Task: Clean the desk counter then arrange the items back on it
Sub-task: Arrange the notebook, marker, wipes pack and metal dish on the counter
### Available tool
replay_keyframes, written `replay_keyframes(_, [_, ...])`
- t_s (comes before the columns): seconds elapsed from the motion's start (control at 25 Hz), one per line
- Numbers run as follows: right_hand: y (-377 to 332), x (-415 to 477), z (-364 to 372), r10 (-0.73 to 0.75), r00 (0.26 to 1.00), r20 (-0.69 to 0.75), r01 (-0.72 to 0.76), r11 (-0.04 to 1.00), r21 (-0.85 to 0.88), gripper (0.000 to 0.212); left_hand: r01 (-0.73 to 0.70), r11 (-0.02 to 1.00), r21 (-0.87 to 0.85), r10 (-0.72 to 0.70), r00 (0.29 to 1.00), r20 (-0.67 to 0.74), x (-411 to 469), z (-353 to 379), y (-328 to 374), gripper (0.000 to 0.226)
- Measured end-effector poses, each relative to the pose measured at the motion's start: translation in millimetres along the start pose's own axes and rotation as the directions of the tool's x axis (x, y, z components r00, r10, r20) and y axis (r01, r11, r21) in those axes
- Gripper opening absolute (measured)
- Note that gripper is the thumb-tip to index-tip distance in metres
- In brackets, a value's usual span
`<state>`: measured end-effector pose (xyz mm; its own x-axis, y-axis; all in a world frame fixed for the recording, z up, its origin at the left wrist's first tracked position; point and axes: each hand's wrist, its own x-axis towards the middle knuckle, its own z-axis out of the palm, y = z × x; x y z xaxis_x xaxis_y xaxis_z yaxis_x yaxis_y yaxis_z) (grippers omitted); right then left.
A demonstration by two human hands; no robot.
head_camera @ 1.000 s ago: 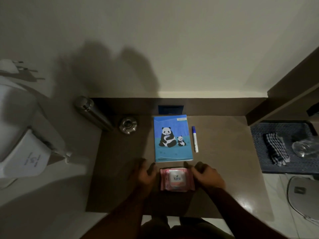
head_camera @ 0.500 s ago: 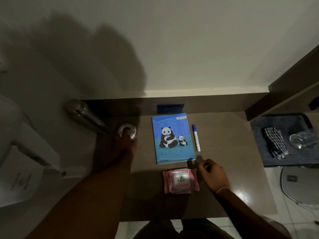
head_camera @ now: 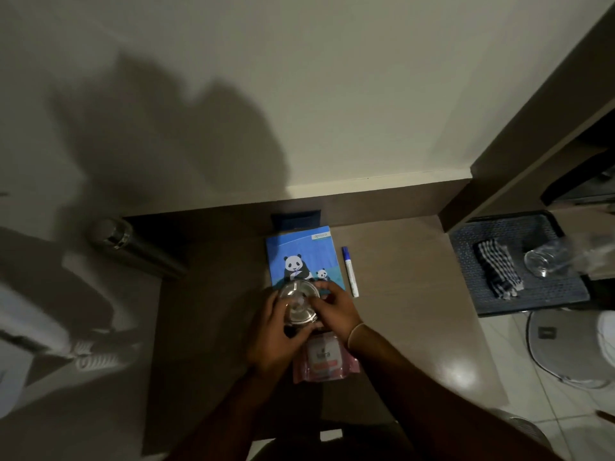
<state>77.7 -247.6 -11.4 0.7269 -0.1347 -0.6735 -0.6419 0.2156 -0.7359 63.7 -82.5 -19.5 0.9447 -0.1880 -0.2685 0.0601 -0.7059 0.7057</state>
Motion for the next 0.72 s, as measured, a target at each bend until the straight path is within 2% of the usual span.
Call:
replay_keyframes(0.08, [-6, 10, -35, -0.047, 0.985, -0.165, 0.053, 0.998, 0.033, 0.018, -0.052, 0.997, -0.061, 0.055, 0.998, 0.038, 15, 6, 19, 0.097])
replay_keyframes(0.12, [-10, 16, -59, -0.071, 0.960, -0.269, 0.086, 0.995, 0.044, 0.014, -0.035, 0.995, -0.098, 0.040, 0.998, 0.046, 20, 10, 27, 0.103])
replay_keyframes(0.2, [-25, 31, -113, -0.088, 0.870, -0.484, 0.122, 0.992, 0.040, 0.013, 0.140, 0.970, -0.197, -0.144, 0.990, -0.004, 25, 18, 32, 0.106])
replay_keyframes(0.24, [-32, 37, -138, -0.072, 0.822, -0.565, 0.113, 0.993, 0.039, 0.020, 0.236, 0.939, -0.250, -0.261, 0.963, -0.072, 24, 17, 24, 0.103])
replay_keyframes(0.32, [-46, 48, -178, -0.018, 0.758, -0.652, 0.104, 0.990, 0.093, 0.040, 0.277, 0.887, -0.369, -0.364, 0.912, -0.189, 21, 7, -2, 0.083])
replay_keyframes(0.4, [-52, 59, -201, 0.025, 0.731, -0.682, 0.106, 0.983, 0.150, 0.048, 0.302, 0.827, -0.474, -0.431, 0.882, -0.189, 29, -18, -25, 0.053])
replay_keyframes(0.44, [-53, 64, -208, 0.030, 0.722, -0.691, 0.089, 0.987, 0.135, 0.048, 0.366, 0.812, -0.455, -0.518, 0.810, -0.274, 41, -34, -29, 0.050])
replay_keyframes(0.52, [-56, 74, -218, 0.003, 0.715, -0.699, 0.008, 1.000, 0.014, 0.043, 0.473, 0.701, -0.533, -0.710, 0.529, -0.464, 70, -71, -33, 0.058])
replay_keyframes(0.56, [-57, 80, -223, -0.023, 0.725, -0.689, -0.020, 0.998, -0.055, 0.041, 0.457, 0.658, -0.598, -0.752, 0.436, -0.494, 83, -90, -32, 0.068])
replay_keyframes(0.6, [-57, 85, -229, -0.041, 0.742, -0.669, -0.025, 0.996, -0.089, 0.039, 0.433, 0.642, -0.633, -0.765, 0.413, -0.494, 92, -108, -29, 0.083])
replay_keyframes(0.64, [-57, 89, -232, -0.054, 0.754, -0.654, -0.019, 0.994, -0.104, 0.039, 0.412, 0.664, -0.624, -0.745, 0.437, -0.503, 100, -125, -32, 0.098])
replay_keyframes(0.72, [-59, 95, -238, -0.083, 0.747, -0.659, -0.026, 0.988, -0.154, 0.041, 0.355, 0.705, -0.614, -0.704, 0.455, -0.546, 117, -151, -37, 0.109])
